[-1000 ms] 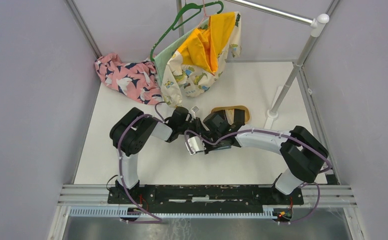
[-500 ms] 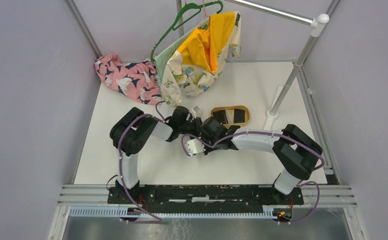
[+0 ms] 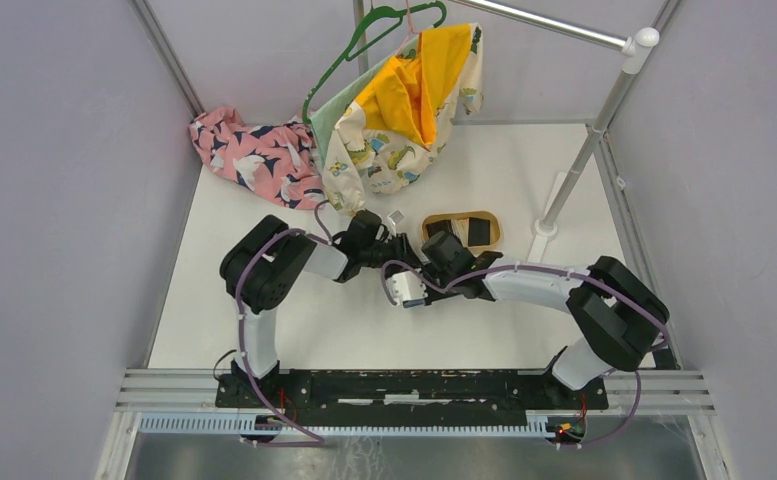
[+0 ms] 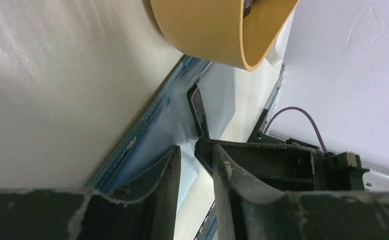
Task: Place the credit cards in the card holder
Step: Insert the credit card into the card holder, then close the card holder at the center of the board.
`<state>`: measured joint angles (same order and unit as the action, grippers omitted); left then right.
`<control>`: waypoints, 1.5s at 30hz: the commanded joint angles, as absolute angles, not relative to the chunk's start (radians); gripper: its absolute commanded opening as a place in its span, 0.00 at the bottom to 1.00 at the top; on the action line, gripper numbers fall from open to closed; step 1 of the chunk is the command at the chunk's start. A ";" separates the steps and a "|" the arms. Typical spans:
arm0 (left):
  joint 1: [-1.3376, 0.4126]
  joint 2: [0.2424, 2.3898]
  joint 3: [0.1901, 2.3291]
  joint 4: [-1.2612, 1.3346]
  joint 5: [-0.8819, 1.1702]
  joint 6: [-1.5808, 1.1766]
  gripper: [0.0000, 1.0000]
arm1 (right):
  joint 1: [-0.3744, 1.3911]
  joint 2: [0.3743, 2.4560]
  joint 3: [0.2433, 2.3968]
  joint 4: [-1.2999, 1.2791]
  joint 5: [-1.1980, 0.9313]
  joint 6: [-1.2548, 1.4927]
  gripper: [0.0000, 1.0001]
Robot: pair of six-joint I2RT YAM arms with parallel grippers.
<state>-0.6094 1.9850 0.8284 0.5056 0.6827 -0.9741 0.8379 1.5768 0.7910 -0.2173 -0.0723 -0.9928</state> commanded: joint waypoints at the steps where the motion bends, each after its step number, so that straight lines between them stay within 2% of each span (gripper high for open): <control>1: -0.611 1.943 0.816 0.395 0.612 -0.892 0.39 | 0.765 1.496 0.784 -0.253 -0.119 -0.951 0.02; 4: -0.613 1.879 0.805 0.391 0.586 -0.887 0.41 | 0.710 1.444 0.783 -0.292 -0.300 -0.937 0.05; 10: -0.613 1.695 0.773 0.376 0.508 -0.843 0.43 | 0.563 1.322 0.720 -0.275 -0.637 -0.885 0.18; 12: -0.613 1.626 0.755 0.362 0.477 -0.798 0.45 | 0.496 1.277 0.681 -0.213 -0.708 -0.817 0.30; 15: -0.612 1.498 0.705 0.344 0.394 -0.732 0.45 | 0.389 1.240 0.587 -0.074 -0.861 -0.645 0.58; 16: -0.612 1.447 0.676 0.350 0.364 -0.716 0.46 | 0.346 1.241 0.547 -0.016 -0.952 -0.557 0.61; 18: -0.613 1.338 0.628 0.347 0.297 -0.680 0.47 | 0.294 1.252 0.495 0.099 -1.043 -0.425 0.62; 21: -0.613 1.182 0.573 0.307 0.192 -0.632 0.56 | 0.273 1.283 0.526 0.043 -0.975 -0.444 0.63; 23: -0.612 1.110 0.554 0.261 0.130 -0.615 0.67 | 0.266 1.313 0.560 -0.018 -0.911 -0.456 0.62; 26: -0.612 1.083 0.546 0.188 0.057 -0.621 0.93 | 0.256 1.350 0.580 -0.050 -0.837 -0.437 0.59; 27: -0.612 1.099 0.556 0.154 0.045 -0.627 0.99 | 0.255 1.358 0.582 -0.050 -0.818 -0.425 0.59; 30: -0.612 1.181 0.570 0.122 0.106 -0.639 0.99 | 0.254 1.379 0.581 -0.038 -0.763 -0.386 0.59; 33: -0.614 1.211 0.528 0.193 0.195 -0.664 0.95 | 0.254 1.399 0.582 -0.028 -0.728 -0.345 0.58; 38: -0.666 1.187 0.501 0.179 0.193 -0.596 0.94 | 0.252 1.429 0.581 -0.022 -0.757 -0.318 0.58; 40: -0.736 1.175 0.511 0.130 0.112 -0.553 0.94 | 0.253 1.438 0.581 -0.020 -0.758 -0.315 0.58; 45: -0.929 1.218 0.555 0.014 -0.250 -0.536 0.94 | 0.253 1.462 0.586 -0.025 -0.745 -0.300 0.57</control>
